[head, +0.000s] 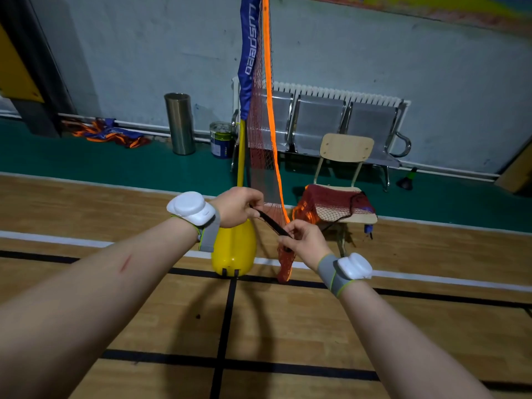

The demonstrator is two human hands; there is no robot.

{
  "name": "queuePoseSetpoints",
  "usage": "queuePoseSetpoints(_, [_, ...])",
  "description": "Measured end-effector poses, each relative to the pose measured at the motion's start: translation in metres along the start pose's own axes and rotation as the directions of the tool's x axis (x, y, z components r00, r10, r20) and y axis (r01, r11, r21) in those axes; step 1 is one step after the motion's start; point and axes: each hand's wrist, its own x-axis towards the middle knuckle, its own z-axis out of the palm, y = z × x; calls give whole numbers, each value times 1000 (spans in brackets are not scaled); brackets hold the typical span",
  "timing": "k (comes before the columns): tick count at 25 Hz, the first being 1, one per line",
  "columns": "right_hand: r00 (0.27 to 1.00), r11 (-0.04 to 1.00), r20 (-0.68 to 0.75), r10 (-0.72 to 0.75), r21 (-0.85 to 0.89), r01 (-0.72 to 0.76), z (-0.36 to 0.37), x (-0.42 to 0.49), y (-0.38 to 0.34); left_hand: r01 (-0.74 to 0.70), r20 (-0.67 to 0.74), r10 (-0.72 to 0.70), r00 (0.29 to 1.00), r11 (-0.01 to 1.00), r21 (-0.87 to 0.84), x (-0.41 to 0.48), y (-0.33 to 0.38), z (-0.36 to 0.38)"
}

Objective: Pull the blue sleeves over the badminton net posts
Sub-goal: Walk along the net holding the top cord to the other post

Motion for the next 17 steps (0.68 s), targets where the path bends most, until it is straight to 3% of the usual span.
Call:
queuePoseSetpoints(7, [995,996,-51,82,42,-80,11,-12,0,16,-15,-17,1000,999,-28,-23,-30,-21])
queuePoseSetpoints(17, [990,994,-138,12,110,3,17,-59,-38,32,30,-31,999,999,-35,-35,-38,9])
